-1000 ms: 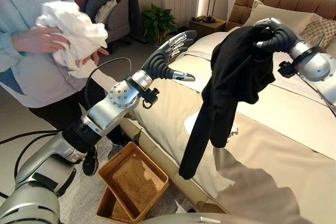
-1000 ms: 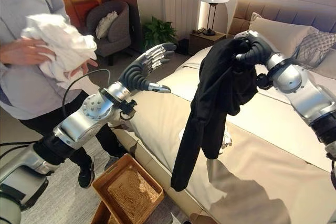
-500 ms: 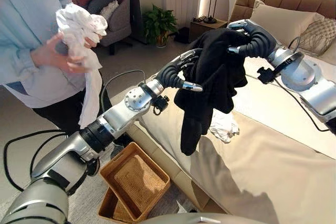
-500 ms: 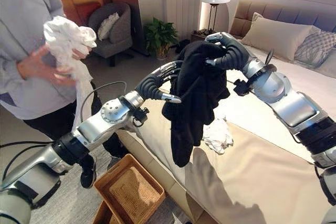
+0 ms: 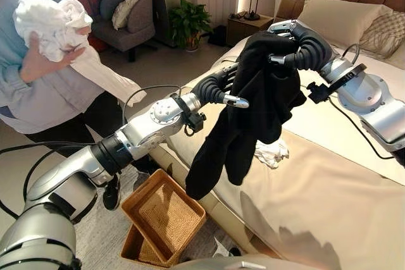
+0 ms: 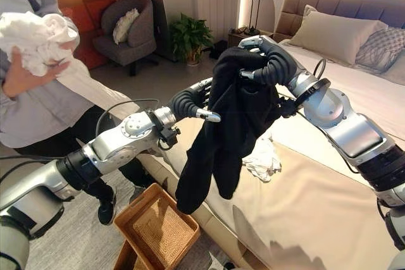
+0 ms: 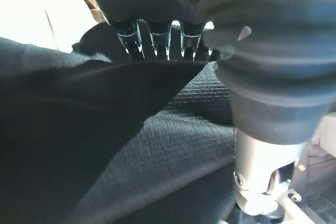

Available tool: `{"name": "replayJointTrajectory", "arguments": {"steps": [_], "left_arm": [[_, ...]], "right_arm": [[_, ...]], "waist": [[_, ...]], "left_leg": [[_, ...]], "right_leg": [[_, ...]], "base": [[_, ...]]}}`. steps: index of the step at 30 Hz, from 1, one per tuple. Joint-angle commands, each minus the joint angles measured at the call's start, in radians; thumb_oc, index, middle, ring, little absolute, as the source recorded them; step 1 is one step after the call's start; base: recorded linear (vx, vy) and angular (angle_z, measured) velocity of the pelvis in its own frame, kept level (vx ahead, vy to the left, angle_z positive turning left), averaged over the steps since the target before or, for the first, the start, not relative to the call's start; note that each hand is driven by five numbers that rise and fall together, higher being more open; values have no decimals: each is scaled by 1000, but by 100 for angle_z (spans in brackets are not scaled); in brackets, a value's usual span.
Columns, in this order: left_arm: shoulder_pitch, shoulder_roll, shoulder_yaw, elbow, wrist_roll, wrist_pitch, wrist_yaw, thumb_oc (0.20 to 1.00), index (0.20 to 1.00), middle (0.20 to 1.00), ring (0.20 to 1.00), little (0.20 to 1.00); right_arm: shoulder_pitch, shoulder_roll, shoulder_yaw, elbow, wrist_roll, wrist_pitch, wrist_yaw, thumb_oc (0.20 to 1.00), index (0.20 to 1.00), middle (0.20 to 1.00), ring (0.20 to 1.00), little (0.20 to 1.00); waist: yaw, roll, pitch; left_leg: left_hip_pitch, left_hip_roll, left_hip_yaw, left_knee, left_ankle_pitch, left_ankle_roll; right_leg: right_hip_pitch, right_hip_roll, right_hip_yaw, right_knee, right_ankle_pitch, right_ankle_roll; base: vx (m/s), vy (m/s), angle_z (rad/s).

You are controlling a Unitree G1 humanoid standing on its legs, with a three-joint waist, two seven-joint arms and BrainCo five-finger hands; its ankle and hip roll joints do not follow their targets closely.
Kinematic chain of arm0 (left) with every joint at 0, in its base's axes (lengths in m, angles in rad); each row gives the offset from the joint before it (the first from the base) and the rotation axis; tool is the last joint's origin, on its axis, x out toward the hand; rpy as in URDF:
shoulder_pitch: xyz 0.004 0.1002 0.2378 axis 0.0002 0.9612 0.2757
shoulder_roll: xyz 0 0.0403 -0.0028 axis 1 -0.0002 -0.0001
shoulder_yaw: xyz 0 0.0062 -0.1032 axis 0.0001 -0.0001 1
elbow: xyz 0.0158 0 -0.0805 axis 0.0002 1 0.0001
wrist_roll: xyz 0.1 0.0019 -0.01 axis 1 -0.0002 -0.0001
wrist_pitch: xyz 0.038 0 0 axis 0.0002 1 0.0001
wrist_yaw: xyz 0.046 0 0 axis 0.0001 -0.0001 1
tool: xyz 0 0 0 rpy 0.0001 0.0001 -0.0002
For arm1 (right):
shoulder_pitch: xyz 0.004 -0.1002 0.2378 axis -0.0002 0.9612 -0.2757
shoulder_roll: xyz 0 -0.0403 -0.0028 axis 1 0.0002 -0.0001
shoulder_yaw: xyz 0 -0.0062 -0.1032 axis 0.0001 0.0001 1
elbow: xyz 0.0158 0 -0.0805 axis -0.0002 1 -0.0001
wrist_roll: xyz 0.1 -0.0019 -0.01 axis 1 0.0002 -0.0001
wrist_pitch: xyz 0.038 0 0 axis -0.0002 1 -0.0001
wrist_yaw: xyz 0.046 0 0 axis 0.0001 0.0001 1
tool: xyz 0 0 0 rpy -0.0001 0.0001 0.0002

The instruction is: Pick up clothes into the bucket

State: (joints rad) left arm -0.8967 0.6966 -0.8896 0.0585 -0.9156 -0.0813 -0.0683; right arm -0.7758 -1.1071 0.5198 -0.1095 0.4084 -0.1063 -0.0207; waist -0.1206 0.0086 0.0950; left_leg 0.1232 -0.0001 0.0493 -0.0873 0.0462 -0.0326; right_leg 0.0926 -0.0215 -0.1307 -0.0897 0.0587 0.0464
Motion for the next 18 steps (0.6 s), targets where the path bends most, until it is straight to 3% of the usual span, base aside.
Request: {"name": "replayJointTrajectory", "arguments": {"steps": [1,10,18], "left_arm": [[-121,-70,-25,48,159,-41,35,1000,1000,1000,1000,1000],[-118,-182,0,109,246,-37,60,1000,1000,1000,1000,1000],[-143,-242,-27,116,233,-25,50,1000,1000,1000,1000,1000]], "right_arm": [[-35,61,-84,-140,127,-107,2,200,200,200,200,200],[-12,156,-100,-184,226,-105,31,200,200,200,200,200],[-3,168,-78,-214,279,-91,59,200,200,200,200,200]], "waist": [[28,-59,-31],[29,-55,-26],[25,-54,-27]], "left_leg": [[-25,27,-25,59,-61,-19],[-25,17,-21,63,-68,-8],[-28,16,-27,59,-66,-8]], "right_leg": [[-25,-98,-5,77,-18,108],[-32,-102,14,80,-17,110],[-34,-102,13,75,-14,110]], "base": [[0,0,0],[1,2,-1],[1,0,0]]}}
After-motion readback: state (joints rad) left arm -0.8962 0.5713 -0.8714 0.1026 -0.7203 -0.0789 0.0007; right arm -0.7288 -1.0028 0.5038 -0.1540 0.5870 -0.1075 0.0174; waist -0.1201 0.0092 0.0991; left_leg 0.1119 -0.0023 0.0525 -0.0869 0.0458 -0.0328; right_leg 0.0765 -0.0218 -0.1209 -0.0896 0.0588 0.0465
